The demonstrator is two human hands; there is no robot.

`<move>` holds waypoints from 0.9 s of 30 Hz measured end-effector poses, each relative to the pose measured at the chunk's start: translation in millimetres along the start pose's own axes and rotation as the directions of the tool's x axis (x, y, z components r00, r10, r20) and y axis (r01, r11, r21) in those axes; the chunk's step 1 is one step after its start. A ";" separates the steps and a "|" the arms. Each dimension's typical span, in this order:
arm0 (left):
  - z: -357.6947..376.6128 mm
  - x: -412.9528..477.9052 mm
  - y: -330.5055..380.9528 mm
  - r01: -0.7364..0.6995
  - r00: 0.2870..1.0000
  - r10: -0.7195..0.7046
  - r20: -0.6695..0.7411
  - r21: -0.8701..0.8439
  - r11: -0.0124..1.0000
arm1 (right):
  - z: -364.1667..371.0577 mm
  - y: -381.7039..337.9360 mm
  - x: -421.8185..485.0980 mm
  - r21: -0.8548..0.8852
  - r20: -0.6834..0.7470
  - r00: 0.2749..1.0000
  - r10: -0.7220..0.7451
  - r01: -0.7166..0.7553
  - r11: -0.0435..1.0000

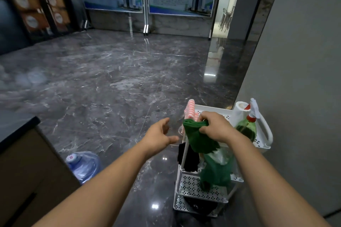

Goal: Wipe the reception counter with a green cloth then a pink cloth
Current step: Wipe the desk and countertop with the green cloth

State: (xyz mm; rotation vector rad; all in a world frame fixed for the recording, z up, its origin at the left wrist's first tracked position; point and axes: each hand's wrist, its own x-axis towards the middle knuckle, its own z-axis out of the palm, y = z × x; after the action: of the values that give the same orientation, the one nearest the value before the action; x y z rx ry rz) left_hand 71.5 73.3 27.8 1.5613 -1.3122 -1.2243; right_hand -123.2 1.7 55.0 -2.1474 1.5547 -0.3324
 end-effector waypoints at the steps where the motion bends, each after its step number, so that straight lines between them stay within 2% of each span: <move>1: -8.5 -15.2 -2.5 -0.003 1.000 0.003 -0.012 -0.009 1.000 | 3.6 -15.0 -8.7 0.025 0.029 0.998 -0.048 0.048 0.999; 4: -35.2 -57.8 -13.9 -0.006 0.998 0.005 -0.069 -0.017 1.000 | 20.1 -60.3 -34.1 0.119 0.133 0.972 -0.191 0.176 0.977; 8: -77.1 -116.3 -38.2 -0.012 0.992 0.004 -0.128 -0.063 0.998 | 53.2 -117.9 -66.3 0.261 0.239 0.896 -0.374 0.312 0.914; 14: -122.2 -213.7 -80.3 0.012 0.963 -0.023 -0.270 -0.043 0.999 | 119.0 -181.7 -97.9 0.339 0.331 0.787 -0.521 0.416 0.844; 17: -134.9 -258.9 -102.8 0.037 0.925 -0.064 -0.375 -0.080 0.996 | 151.3 -211.9 -112.1 0.390 0.377 0.735 -0.564 0.426 0.816; 21: -142.3 -313.7 -125.6 0.041 0.854 -0.110 -0.508 -0.145 0.989 | 190.9 -245.6 -129.2 0.432 0.472 0.592 -0.653 0.490 0.757; 27: -143.2 -396.6 -152.4 0.083 0.719 -0.239 -0.652 -0.261 0.962 | 241.3 -296.1 -161.4 0.413 0.526 0.384 -0.759 0.664 0.623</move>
State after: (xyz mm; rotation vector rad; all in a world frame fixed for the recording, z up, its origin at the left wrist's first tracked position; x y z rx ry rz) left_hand 242.7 487.0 1.9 1.7489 -0.5472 -0.7223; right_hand 177.9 282.7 7.1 -2.3303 0.1118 0.0937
